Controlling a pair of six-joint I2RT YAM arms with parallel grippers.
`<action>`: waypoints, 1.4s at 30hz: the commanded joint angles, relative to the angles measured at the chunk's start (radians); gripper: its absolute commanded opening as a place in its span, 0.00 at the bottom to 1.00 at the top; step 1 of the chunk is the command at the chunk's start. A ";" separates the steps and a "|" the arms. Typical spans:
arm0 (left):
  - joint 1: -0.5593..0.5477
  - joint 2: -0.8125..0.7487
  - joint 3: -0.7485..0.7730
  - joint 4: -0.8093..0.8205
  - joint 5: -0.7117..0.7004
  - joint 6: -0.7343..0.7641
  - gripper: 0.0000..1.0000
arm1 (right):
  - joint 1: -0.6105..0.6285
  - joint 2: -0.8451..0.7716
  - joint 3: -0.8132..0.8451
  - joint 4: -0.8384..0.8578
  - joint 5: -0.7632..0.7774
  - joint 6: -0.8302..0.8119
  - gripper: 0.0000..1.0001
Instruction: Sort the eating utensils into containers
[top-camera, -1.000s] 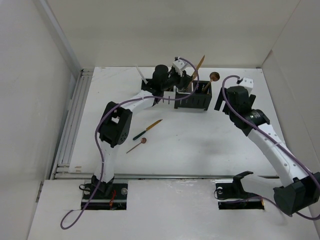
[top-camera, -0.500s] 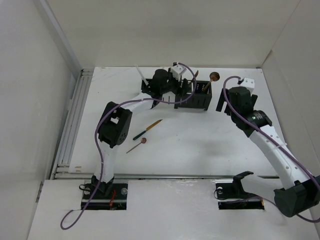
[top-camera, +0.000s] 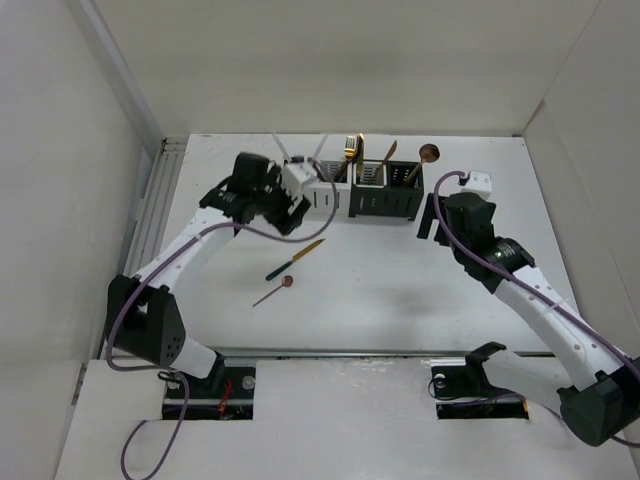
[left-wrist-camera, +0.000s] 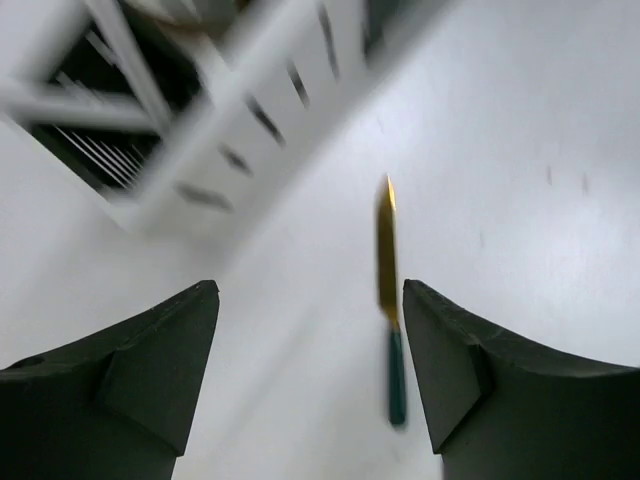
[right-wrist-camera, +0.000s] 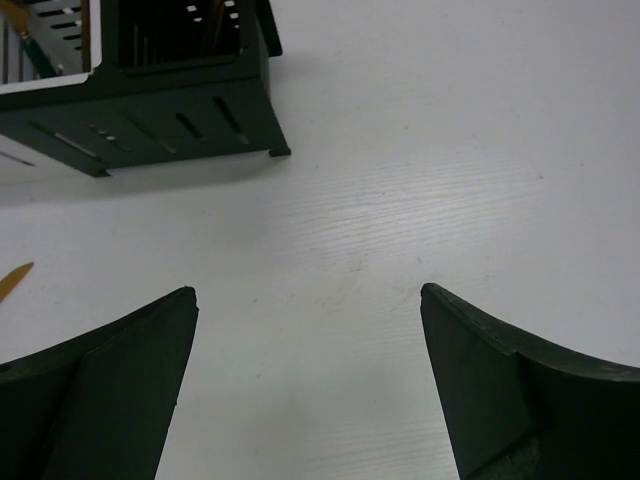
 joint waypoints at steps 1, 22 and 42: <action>0.012 -0.028 -0.226 -0.251 -0.035 0.153 0.70 | 0.046 -0.031 -0.029 0.055 0.032 0.043 0.97; 0.003 0.084 -0.414 0.054 -0.185 0.027 0.52 | 0.084 -0.267 -0.086 -0.121 0.091 0.199 0.97; -0.049 0.249 -0.334 0.027 -0.280 0.018 0.02 | 0.084 -0.171 -0.073 -0.074 0.166 0.158 0.97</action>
